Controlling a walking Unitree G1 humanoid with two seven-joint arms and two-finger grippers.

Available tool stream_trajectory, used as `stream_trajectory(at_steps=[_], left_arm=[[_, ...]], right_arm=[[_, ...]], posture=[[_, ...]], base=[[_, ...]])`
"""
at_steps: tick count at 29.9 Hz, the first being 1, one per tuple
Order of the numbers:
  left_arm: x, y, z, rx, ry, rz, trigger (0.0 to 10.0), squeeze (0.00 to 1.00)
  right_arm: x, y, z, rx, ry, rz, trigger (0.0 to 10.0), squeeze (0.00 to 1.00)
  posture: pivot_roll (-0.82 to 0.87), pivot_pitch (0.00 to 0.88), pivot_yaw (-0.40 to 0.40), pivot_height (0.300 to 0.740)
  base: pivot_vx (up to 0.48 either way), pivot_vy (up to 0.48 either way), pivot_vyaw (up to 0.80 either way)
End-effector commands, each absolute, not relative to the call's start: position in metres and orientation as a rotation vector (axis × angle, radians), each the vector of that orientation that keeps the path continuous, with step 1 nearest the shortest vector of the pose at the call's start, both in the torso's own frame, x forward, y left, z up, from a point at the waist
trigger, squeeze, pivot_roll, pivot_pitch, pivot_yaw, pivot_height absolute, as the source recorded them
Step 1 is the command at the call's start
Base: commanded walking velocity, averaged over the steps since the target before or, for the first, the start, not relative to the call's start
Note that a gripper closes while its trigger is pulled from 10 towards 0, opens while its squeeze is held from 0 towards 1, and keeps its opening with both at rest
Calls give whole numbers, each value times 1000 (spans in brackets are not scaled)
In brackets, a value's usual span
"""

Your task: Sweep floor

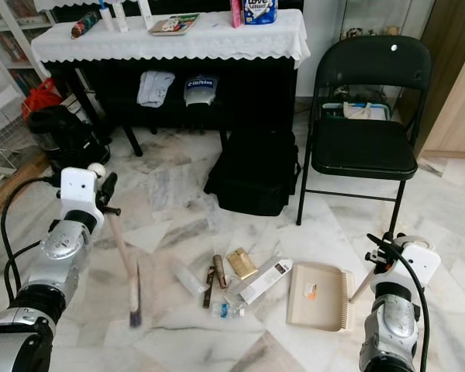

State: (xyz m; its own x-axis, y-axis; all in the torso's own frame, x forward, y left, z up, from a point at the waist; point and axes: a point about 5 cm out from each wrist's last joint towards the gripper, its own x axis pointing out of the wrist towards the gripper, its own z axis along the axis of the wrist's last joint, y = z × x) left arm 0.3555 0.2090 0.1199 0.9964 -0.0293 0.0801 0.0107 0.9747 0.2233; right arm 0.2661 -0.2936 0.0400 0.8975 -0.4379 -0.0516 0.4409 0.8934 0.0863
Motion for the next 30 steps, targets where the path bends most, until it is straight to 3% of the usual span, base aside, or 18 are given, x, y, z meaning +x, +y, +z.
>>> stream_trajectory(at_steps=[1,15,21,27,30], left_arm=[[355,214,124,272,-114,-14,10000,0],[341,191,79,134,33,-51,10000,0],[339,189,77,111,36,-59,10000,0],[339,189,77,78,42,-70,10000,0],[341,184,77,80,57,-115,10000,0]], right_arm=[[253,-279,12,174,164,-438,10000,0],[248,-276,4,253,204,-331,10000,0],[244,-278,-3,326,239,-385,10000,0],[242,-282,-6,451,246,-467,10000,0],[242,-279,-11,601,253,-489,10000,0]], posture=[[-236,0,147,740],[-254,0,97,740],[-243,0,88,740],[-235,0,93,740],[-233,0,98,740]], base=[[0,0,0],[0,0,0],[0,0,0],[0,0,0],[0,0,0]])
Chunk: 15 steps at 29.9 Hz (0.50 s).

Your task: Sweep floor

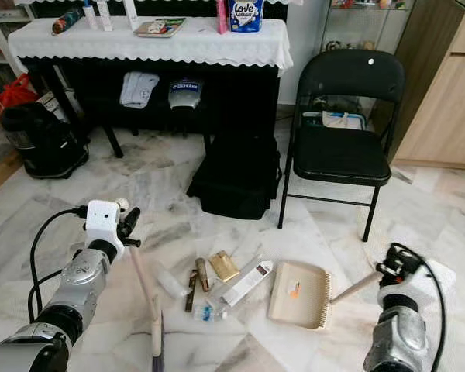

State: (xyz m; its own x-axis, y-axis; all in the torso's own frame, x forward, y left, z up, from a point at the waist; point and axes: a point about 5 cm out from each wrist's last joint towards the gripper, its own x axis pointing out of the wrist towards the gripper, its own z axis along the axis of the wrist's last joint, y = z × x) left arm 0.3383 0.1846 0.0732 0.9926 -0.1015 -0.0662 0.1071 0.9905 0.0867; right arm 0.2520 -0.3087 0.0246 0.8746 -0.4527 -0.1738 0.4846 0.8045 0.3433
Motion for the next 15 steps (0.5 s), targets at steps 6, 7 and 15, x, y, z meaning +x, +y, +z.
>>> stream_trajectory(at_steps=[6,7,15], left_arm=[[342,184,80,89,44,-101,10000,0],[343,185,81,88,36,-91,10000,0],[348,188,102,68,-80,-75,10000,0]], right_arm=[[240,-274,-15,598,286,-460,10000,0],[240,-275,-15,595,282,-461,10000,0],[249,-283,8,453,138,-426,10000,0]], posture=[[-230,0,108,740],[-230,0,108,740],[-227,0,127,740]], base=[[0,0,0],[0,0,0],[0,0,0]])
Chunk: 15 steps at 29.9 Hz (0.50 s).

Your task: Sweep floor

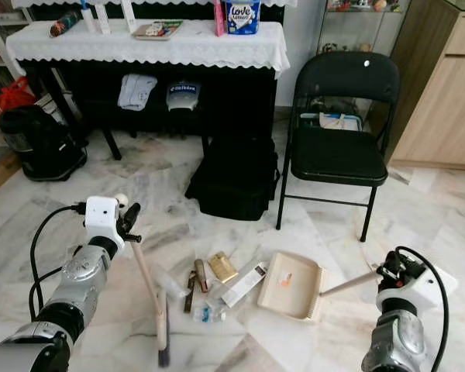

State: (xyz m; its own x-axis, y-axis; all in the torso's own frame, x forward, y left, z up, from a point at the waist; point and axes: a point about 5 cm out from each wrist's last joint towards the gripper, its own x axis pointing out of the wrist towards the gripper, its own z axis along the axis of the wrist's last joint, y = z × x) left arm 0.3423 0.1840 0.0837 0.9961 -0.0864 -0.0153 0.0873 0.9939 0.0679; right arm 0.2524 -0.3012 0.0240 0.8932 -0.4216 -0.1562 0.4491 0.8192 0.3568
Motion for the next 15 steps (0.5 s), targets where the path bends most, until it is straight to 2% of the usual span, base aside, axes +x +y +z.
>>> stream_trajectory(at_steps=[1,9,15], left_arm=[[349,188,105,67,-89,-77,10000,0],[353,191,114,64,-110,-94,10000,0],[359,190,127,41,-147,-111,10000,0]], right_arm=[[251,-284,13,442,115,-424,10000,0],[256,-288,26,405,67,-414,10000,0],[266,-281,44,338,36,-330,10000,0]], posture=[[-227,0,128,740],[-228,0,137,740],[-238,0,147,740]], base=[[0,0,0],[0,0,0],[0,0,0]])
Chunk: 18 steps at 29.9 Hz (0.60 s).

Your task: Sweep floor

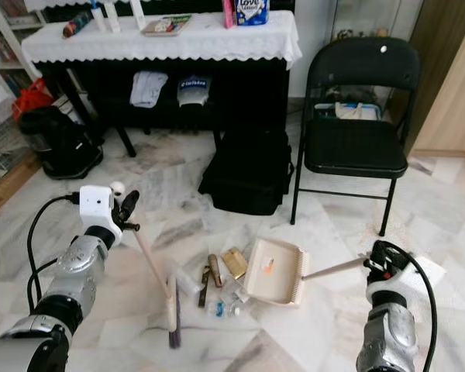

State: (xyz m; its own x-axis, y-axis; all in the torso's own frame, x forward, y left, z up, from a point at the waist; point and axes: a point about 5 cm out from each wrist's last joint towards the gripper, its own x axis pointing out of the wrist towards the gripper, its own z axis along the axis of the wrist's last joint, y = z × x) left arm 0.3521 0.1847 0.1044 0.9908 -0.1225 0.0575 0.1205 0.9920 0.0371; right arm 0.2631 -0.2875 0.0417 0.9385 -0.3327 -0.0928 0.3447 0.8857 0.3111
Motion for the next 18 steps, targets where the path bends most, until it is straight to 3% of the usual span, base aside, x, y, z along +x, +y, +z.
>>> stream_trajectory(at_steps=[1,18], left_arm=[[360,187,130,33,-156,-129,10000,0],[364,187,141,10,-195,-137,10000,0]], right_arm=[[270,-279,49,340,22,-313,10000,0],[287,-268,88,354,-84,-243,10000,0]], posture=[[-239,0,147,740],[-240,0,152,740]], base=[[0,0,0],[0,0,0]])
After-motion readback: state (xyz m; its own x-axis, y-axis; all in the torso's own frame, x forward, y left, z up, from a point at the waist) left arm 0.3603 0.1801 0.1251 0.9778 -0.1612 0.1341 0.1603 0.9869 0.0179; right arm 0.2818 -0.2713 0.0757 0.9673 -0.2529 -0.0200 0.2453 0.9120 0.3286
